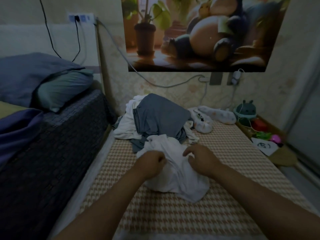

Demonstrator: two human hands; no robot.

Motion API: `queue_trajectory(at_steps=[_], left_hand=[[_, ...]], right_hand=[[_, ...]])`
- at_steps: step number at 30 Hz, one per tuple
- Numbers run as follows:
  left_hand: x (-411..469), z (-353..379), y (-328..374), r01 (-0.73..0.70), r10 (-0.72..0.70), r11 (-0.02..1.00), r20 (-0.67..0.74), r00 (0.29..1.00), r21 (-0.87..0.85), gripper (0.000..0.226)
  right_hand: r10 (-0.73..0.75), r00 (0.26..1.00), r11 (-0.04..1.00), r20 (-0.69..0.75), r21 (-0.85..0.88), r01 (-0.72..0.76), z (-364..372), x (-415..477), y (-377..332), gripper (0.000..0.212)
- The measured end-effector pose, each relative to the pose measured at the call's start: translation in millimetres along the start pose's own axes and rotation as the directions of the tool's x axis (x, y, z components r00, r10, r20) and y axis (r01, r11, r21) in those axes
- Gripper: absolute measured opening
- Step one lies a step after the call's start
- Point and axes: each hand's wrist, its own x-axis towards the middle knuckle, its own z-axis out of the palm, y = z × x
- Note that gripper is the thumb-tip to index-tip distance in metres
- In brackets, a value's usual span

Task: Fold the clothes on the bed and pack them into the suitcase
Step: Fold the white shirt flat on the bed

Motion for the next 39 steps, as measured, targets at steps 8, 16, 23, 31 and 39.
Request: queue_trajectory(at_steps=[8, 16, 23, 31, 39], left_hand=[[71, 38, -53, 0.207, -0.197, 0.977, 0.141, 0.97, -0.056, 0.062], [77, -20, -42, -0.043, -0.002, 0.995, -0.446, 0.895, -0.09, 0.042], [5, -28, -1, -0.038, 0.007, 0.969, 0.125, 0.992, 0.244, 0.048], [-24, -20, -7, 0.369, -0.378, 0.926, 0.276, 0.884, 0.085, 0.038], [1, 16, -11, -0.104, 0.084, 0.989, 0.177, 0.981, 0.103, 0.038]], right_hand=[[0.148, 0.911, 0.989, 0.385, -0.048, -0.14, 38, 59, 35, 0.079], [-0.008, 0.836, 0.991, -0.548, -0.117, -0.067, -18, 74, 41, 0.008], [-0.228, 0.973, 0.97, 0.041, -0.078, 0.231, -27, -8, 43, 0.031], [0.126, 0.961, 0.907, 0.245, 0.364, -0.212, -27, -23, 8, 0.013], [0.117, 0.901, 0.993, 0.418, -0.072, -0.096, 13, 15, 25, 0.065]])
